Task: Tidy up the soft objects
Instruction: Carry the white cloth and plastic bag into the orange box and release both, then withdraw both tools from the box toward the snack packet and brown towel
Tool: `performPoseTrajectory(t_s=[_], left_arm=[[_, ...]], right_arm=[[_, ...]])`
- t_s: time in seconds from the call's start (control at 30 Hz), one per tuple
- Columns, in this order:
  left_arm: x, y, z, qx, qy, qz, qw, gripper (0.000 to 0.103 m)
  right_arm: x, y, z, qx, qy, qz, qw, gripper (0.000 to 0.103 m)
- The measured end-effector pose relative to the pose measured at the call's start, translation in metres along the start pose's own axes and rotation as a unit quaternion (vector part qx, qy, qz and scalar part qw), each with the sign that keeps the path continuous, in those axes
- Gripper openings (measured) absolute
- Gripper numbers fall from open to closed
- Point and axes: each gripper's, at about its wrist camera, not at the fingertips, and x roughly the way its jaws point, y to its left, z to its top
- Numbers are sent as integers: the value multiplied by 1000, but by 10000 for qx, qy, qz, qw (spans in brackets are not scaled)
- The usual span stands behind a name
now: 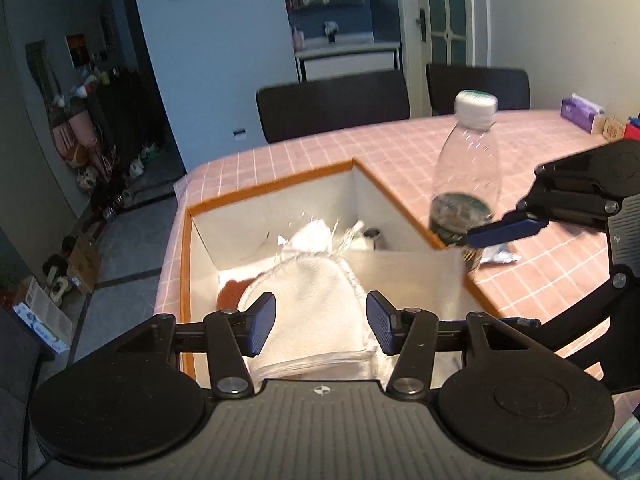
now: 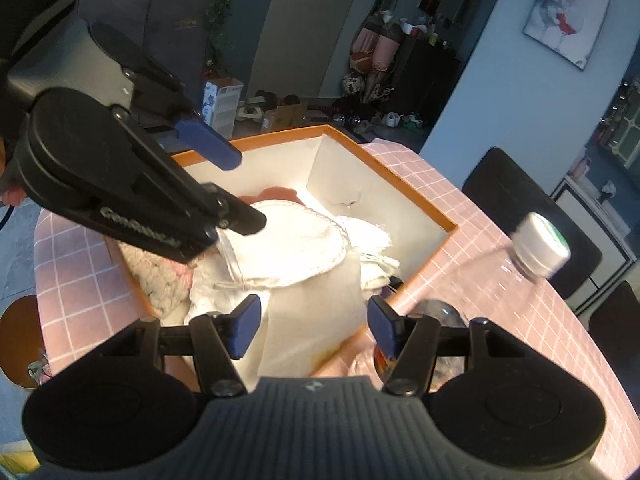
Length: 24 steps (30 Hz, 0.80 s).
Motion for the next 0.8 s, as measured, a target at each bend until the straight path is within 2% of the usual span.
performPoseTrajectory(t_s=[0.2,0.4,0.6,0.8], left_arm=[[-19,-19,-3,-45,-219,-169,9996,61],[-37,-49,-2,182,-375,-399,9983,61],[-43,-91,3,580,-528,-717,9943,61],[-29,-144,9,1214,-536,-956,9865,61]], right_arm=[[-30,-6,-16,308,-135,-109,9994,59],[-61,-18,-41,569,-150,-277,9979,60],[-87,-45,-80,938,10,-538,9941,60],[-101,-79,-122,1346,253,-846,9869,60]])
